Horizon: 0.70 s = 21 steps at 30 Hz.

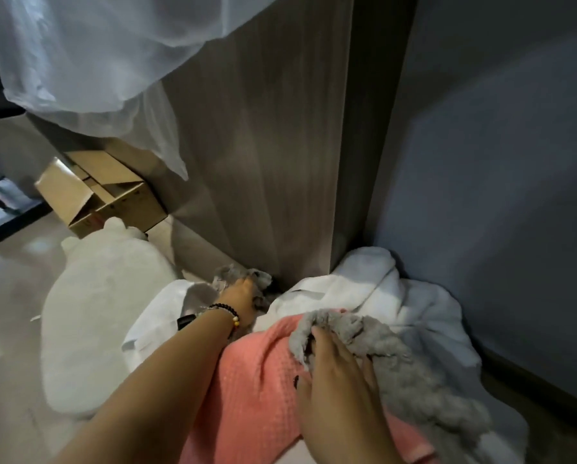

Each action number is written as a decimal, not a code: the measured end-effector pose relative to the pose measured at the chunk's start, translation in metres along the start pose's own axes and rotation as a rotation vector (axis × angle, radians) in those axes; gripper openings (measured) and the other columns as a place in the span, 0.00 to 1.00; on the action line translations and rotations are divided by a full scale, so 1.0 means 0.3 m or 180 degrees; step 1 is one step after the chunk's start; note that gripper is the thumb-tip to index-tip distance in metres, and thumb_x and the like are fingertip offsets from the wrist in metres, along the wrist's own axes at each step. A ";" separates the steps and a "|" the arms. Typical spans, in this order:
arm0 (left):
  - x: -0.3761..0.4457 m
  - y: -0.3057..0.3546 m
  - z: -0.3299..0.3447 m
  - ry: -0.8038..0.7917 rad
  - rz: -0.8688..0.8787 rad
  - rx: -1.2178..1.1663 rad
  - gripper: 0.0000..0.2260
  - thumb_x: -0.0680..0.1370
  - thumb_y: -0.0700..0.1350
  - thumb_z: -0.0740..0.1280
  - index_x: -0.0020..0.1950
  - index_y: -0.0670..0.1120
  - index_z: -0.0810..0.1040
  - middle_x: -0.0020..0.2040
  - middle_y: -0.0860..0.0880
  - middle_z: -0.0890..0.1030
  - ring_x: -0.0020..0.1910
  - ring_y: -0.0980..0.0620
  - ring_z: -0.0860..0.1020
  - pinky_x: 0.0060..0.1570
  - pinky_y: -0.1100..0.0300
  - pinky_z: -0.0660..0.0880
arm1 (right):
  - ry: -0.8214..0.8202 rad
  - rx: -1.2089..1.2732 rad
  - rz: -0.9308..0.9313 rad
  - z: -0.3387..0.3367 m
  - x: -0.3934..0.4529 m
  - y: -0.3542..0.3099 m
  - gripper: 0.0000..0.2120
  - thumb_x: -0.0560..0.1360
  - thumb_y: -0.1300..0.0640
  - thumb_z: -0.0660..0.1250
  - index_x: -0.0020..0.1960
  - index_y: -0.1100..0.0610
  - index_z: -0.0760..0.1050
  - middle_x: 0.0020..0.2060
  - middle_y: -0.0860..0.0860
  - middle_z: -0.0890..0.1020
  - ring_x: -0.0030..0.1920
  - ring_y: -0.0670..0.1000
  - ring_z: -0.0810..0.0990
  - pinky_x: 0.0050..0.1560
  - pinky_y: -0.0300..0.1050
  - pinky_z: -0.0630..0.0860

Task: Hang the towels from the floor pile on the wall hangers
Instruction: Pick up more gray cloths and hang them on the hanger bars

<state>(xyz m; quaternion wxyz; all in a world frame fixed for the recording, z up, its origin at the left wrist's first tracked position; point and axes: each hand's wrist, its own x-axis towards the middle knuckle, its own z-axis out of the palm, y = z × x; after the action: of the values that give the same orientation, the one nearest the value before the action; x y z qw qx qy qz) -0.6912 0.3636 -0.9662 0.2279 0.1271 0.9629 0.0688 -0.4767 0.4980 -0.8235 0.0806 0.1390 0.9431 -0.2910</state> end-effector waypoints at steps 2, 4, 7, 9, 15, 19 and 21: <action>0.055 -0.029 0.023 -0.0076 0.0150 0.0225 0.35 0.75 0.53 0.68 0.77 0.48 0.56 0.74 0.41 0.65 0.68 0.39 0.70 0.66 0.50 0.67 | -0.0069 0.0016 -0.0087 -0.007 0.004 0.016 0.27 0.80 0.53 0.56 0.75 0.47 0.49 0.76 0.42 0.56 0.76 0.43 0.51 0.76 0.49 0.48; 0.097 -0.052 0.047 -0.0089 0.0404 0.0261 0.33 0.75 0.53 0.69 0.77 0.54 0.59 0.76 0.47 0.63 0.69 0.42 0.70 0.67 0.51 0.68 | -0.0170 0.0036 -0.0252 -0.010 0.016 0.053 0.25 0.80 0.52 0.57 0.74 0.45 0.52 0.75 0.39 0.57 0.75 0.41 0.50 0.75 0.46 0.50; 0.121 -0.067 0.071 -0.0070 0.0498 0.0367 0.24 0.76 0.54 0.67 0.72 0.55 0.70 0.73 0.50 0.68 0.66 0.43 0.72 0.63 0.53 0.71 | -0.0249 0.0037 -0.0453 0.033 0.019 0.094 0.23 0.77 0.51 0.64 0.70 0.46 0.64 0.71 0.37 0.63 0.74 0.38 0.54 0.74 0.37 0.55; 0.117 -0.055 0.071 0.0049 0.0323 0.0619 0.16 0.77 0.56 0.63 0.61 0.52 0.78 0.65 0.47 0.76 0.60 0.43 0.76 0.56 0.54 0.74 | 0.0136 -0.0123 -0.0591 0.065 0.027 0.100 0.21 0.61 0.50 0.76 0.54 0.47 0.80 0.56 0.38 0.79 0.62 0.40 0.76 0.57 0.34 0.74; -0.001 0.051 -0.037 0.1403 -0.0141 -0.1043 0.10 0.76 0.43 0.66 0.54 0.44 0.83 0.54 0.42 0.83 0.53 0.40 0.79 0.52 0.54 0.74 | 0.0180 0.0042 -0.0482 0.030 0.080 0.070 0.08 0.77 0.55 0.59 0.53 0.50 0.76 0.55 0.43 0.77 0.62 0.44 0.71 0.57 0.41 0.71; -0.190 0.131 -0.141 0.2208 0.0208 -0.1820 0.02 0.72 0.44 0.71 0.39 0.48 0.82 0.46 0.46 0.81 0.52 0.42 0.78 0.54 0.54 0.70 | 0.0249 0.0440 -0.0133 0.000 0.129 0.036 0.12 0.75 0.51 0.55 0.48 0.54 0.76 0.48 0.50 0.81 0.52 0.53 0.78 0.52 0.49 0.75; -0.310 0.182 -0.188 0.2551 0.0351 -0.1793 0.03 0.70 0.51 0.69 0.36 0.54 0.78 0.53 0.51 0.80 0.58 0.46 0.74 0.59 0.60 0.61 | 0.0254 0.0717 0.0022 -0.023 0.154 0.028 0.13 0.75 0.50 0.56 0.50 0.54 0.77 0.47 0.51 0.82 0.49 0.54 0.79 0.49 0.47 0.75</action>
<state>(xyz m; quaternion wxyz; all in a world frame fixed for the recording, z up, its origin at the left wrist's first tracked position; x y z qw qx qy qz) -0.6250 0.3860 -0.8665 -0.1388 0.0748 0.9106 0.3820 -0.5183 0.5187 -0.8329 0.0279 0.1620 0.9064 -0.3891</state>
